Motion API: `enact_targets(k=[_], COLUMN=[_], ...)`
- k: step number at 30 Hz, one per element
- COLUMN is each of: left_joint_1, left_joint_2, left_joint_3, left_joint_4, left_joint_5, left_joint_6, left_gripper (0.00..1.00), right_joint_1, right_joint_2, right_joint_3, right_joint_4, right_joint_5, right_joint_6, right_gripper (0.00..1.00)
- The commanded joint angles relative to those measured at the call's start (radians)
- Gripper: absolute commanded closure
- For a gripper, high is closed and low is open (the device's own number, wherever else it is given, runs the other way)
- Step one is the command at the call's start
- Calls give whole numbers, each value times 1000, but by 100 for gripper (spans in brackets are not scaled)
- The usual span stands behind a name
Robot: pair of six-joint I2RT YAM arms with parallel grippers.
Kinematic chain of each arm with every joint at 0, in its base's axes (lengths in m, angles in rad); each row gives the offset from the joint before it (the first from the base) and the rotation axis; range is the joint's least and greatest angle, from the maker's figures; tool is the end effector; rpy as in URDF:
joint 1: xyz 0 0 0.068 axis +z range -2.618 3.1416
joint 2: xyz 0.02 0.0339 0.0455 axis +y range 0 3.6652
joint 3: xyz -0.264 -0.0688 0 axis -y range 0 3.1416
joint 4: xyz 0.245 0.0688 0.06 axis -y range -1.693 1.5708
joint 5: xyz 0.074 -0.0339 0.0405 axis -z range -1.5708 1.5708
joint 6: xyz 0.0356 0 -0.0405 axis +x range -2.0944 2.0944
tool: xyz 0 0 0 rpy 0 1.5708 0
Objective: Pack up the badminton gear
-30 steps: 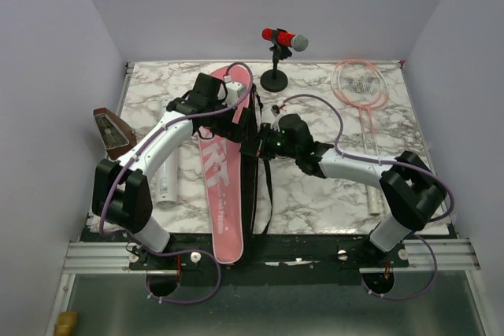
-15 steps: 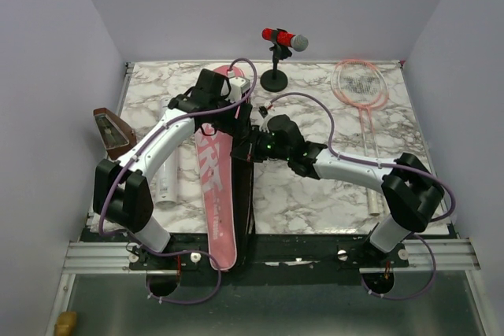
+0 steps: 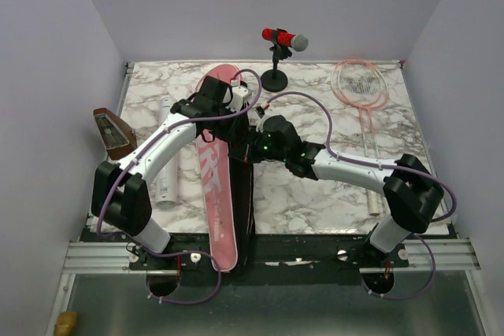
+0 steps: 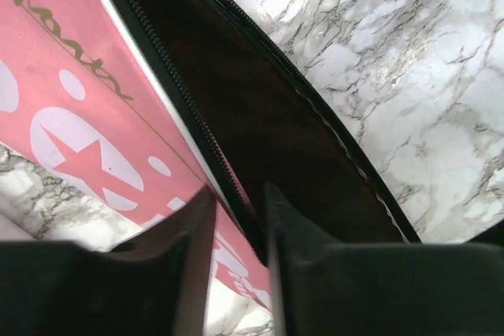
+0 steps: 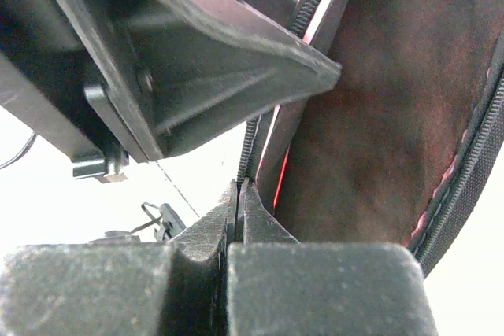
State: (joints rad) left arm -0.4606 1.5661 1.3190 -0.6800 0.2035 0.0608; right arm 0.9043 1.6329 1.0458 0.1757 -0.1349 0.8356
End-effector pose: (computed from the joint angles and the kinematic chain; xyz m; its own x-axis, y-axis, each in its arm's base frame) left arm 0.2981 -0.1559 0.2887 -0.6821 0.4049 -0.6089 0.5865 0.8003 -0.1249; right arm 0.2273 0.2967 0.2475 -0.8000 0.1717 -0.5749 -0.3901 0.5790 0.7159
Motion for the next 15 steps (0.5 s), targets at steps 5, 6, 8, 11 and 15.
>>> enact_targets(k=[5, 6, 8, 11, 15], left_joint_1=[-7, -6, -7, -7, -7], left_joint_2=[-69, -72, -89, -115, -139], left_joint_3=[46, 57, 69, 83, 77], left_joint_4=[-45, -52, -61, -73, -76], left_joint_5=[-9, -1, 5, 16, 14], left_joint_6=[16, 19, 14, 4, -1], left_gripper=[97, 100, 100, 100, 100], right_joint_1=[15, 13, 13, 12, 11], right_joint_2=[-70, -83, -120, -194, -277], right_joint_3=[-6, -10, -15, 0, 16], right_joint_4=[-10, -15, -42, -154, -292], right_joint_5=[23, 37, 72, 194, 355], right_joint_6=[-16, -18, -29, -53, -78], right_gripper=[98, 94, 82, 66, 51])
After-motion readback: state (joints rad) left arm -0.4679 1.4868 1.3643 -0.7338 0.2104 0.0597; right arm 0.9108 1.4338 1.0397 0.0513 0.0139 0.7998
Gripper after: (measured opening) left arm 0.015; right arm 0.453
